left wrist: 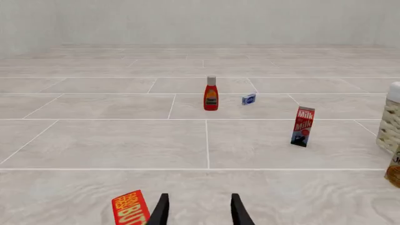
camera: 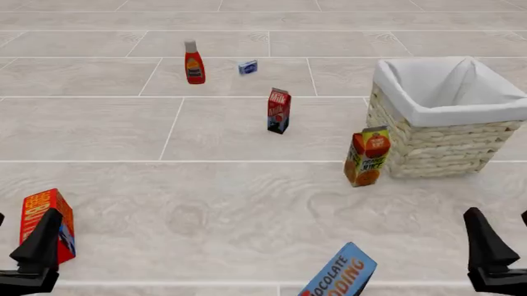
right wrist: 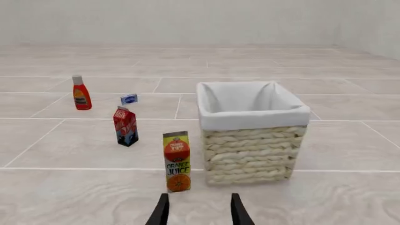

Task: Pick the milk and place it in the basket.

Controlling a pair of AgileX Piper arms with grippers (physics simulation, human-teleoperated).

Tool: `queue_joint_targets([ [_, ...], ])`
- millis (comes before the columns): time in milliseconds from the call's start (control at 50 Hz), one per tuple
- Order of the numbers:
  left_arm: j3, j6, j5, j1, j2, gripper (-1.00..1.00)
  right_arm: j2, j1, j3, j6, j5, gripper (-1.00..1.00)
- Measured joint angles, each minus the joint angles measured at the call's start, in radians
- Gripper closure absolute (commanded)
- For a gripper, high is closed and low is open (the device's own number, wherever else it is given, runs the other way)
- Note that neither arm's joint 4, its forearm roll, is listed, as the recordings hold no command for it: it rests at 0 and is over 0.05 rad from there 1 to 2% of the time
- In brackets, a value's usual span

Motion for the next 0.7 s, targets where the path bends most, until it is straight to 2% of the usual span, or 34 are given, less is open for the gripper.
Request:
queue_joint_targets([
  [340,-0.003,0.000,0.002,-0.001,0.002,-1.00,0.078,0.072,-0.041,-0.010,-0.006,-1.00],
  [700,-0.005,0.000,0.004,-0.001,0.001,-1.00,0.357,0.160,-0.266,-0.106,-0.024,-1.00],
])
